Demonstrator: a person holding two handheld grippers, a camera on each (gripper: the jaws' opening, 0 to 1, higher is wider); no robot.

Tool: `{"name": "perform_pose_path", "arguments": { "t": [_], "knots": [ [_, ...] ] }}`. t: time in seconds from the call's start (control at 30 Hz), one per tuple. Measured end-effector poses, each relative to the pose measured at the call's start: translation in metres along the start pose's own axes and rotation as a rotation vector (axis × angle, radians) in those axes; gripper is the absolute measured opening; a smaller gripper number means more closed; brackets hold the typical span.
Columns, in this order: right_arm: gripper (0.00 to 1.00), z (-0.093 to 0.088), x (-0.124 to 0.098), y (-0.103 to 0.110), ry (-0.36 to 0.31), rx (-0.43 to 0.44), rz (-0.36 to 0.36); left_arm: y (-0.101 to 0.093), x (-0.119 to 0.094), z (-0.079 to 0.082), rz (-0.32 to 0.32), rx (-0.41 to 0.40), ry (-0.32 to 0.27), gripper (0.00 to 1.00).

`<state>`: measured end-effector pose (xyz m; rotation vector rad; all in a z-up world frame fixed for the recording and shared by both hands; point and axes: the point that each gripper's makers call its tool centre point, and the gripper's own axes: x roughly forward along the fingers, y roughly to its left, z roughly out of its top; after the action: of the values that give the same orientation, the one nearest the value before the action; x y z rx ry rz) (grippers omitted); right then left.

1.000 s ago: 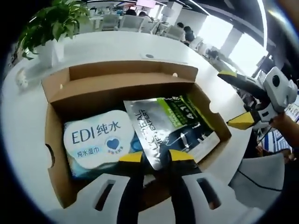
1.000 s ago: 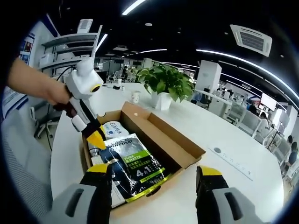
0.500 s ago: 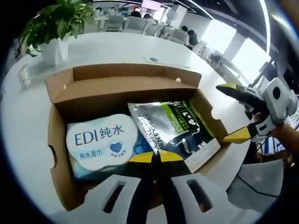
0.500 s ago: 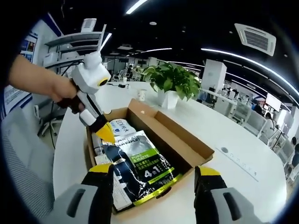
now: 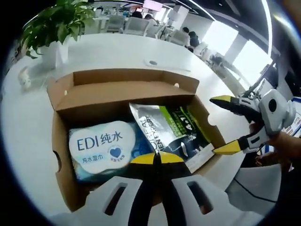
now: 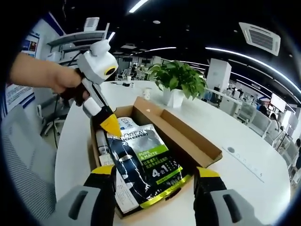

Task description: Operate the shoe box by opening the lid, removing the specified soft item, and placing it in the target area until the item is outside and the box remains undamaged.

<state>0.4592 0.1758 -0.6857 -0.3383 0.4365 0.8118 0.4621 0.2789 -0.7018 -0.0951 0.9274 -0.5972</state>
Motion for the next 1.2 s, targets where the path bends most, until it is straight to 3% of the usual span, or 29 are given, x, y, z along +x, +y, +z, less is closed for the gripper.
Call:
{"name": "perform_pose_path", "arguments": {
  "t": [0.77, 0.97, 1.2],
  "knots": [
    [0.54, -0.01, 0.02, 0.019, 0.014, 0.053, 0.037, -0.016, -0.014, 0.021, -0.038, 0.04, -0.032, 0.0],
    [0.42, -0.013, 0.025, 0.019, 0.024, 0.033, 0.013, -0.02, -0.014, 0.024, -0.04, 0.054, -0.026, 0.0],
    [0.29, -0.012, 0.03, 0.03, 0.024, 0.006, 0.033, -0.021, -0.015, 0.025, -0.035, 0.06, -0.018, 0.0]
  ]
}}
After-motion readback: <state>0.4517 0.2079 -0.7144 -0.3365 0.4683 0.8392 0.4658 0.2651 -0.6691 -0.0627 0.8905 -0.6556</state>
